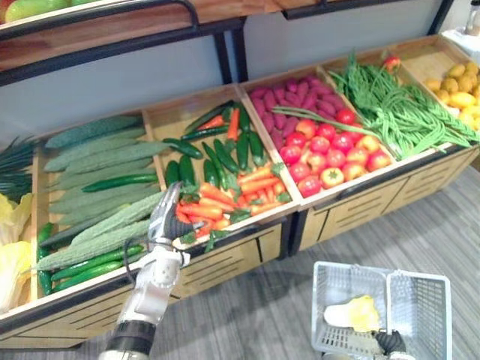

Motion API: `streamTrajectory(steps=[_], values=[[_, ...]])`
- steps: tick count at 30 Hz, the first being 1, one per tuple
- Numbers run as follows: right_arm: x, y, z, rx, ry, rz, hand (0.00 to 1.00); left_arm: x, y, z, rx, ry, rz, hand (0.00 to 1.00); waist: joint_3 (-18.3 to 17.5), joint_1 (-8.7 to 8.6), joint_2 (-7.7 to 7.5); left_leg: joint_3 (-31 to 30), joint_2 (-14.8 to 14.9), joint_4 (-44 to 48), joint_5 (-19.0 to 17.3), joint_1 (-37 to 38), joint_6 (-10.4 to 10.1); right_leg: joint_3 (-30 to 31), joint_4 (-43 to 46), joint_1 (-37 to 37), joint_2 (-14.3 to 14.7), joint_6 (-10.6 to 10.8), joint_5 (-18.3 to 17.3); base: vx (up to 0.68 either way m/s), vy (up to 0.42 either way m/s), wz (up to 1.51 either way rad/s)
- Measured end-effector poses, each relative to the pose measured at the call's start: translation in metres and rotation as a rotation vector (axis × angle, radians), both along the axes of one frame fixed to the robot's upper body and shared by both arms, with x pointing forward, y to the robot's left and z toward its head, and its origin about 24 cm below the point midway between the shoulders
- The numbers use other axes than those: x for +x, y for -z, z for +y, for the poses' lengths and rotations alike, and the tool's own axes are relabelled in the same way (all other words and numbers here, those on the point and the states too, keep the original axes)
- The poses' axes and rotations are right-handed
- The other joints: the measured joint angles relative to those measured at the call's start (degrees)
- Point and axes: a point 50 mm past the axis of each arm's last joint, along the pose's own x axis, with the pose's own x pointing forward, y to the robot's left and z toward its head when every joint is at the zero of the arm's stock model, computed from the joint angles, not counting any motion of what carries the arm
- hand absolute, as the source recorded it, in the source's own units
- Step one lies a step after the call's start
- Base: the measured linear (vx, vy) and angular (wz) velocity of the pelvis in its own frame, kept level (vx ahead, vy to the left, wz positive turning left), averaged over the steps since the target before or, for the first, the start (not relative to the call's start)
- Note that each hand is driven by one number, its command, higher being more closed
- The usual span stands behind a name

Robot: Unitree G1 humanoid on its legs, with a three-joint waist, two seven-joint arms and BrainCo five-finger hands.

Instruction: Pick vegetable in the basket

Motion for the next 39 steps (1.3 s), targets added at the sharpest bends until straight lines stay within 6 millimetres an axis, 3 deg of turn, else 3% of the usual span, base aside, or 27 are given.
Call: streamTrajectory(steps=[2, 13, 18, 27, 39], values=[[0.005, -0.002, 0.000, -0.006, -0.013, -0.018, 1.00, 0.008, -0.007, -0.005, 0.029, 0.023, -0.020, 0.00, 0.4, -0.86, 0.32, 0.2, 0.1, 0.0, 0.0, -0.6, 0.0, 0.1, 0.0, -0.7, 0.1, 0.1, 0.1, 0.01, -0.010, -0.07], [0.021, -0.010, 0.003, -0.021, -0.053, -0.075, 1.00, 0.040, -0.040, -0.042, 0.102, 0.174, -0.108, 0.00, 3.2, -0.95, 0.28, 2.6, 0.6, 0.2, -0.1, -1.7, -0.2, 3.4, 1.2, -3.7, 0.9, 0.1, 0.2, 0.03, -0.008, -0.11], [0.032, -0.015, 0.005, -0.027, -0.072, -0.111, 1.00, 0.060, -0.052, -0.049, 0.110, 0.132, -0.121, 0.00, 5.0, -0.91, -0.15, 4.1, 0.7, 0.3, -0.5, -1.8, -0.8, 5.9, 2.2, -5.5, 1.2, 0.1, 0.2, 0.00, -0.002, -0.14], [0.047, -0.020, 0.010, -0.028, -0.105, -0.155, 1.00, 0.079, -0.073, -0.030, 0.098, -0.023, -0.138, 0.00, 7.2, -0.84, -1.21, 4.6, 1.6, 1.8, -0.6, -4.8, -1.0, 6.4, 3.0, -8.6, 1.4, -0.1, 0.9, -0.01, -0.013, -0.03], [0.057, -0.025, 0.019, -0.030, -0.157, -0.195, 1.00, 0.087, -0.094, -0.034, 0.116, -0.036, -0.201, 0.00, 8.4, 0.00, -2.05, 4.1, 2.6, 2.4, -0.5, -8.8, -1.1, 6.3, 1.7, -11.7, 1.9, -0.4, 4.7, 0.00, -0.001, 0.00]])
